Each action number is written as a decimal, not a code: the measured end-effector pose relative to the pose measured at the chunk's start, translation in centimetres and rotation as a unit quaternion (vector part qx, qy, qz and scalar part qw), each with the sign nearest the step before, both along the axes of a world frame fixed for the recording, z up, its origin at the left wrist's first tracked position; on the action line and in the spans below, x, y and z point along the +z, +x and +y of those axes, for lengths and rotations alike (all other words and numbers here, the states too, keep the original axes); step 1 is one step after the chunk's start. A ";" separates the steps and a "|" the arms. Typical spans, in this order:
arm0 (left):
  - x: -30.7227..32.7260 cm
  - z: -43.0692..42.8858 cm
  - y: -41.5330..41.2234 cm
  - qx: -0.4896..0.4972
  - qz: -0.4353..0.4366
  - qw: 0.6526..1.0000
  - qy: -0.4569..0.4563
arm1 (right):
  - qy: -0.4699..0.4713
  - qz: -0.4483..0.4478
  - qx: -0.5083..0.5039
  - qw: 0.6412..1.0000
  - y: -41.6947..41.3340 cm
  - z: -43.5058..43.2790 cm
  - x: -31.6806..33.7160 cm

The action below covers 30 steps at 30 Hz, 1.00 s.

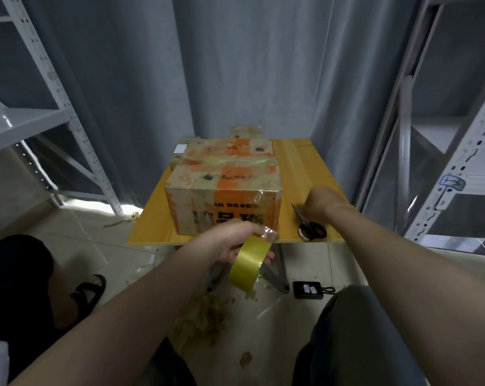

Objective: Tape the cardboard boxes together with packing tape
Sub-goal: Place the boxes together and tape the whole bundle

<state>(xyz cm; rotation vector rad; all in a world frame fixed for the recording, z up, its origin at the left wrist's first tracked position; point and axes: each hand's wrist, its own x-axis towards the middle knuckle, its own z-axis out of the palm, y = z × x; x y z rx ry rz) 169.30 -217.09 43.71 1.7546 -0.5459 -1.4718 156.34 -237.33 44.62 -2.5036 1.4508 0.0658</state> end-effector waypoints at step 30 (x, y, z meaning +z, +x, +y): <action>4.5 6.1 -1.3 0.075 -0.007 0.979 -0.190 | -0.042 -0.290 0.262 0.920 2.8 7.0 3.8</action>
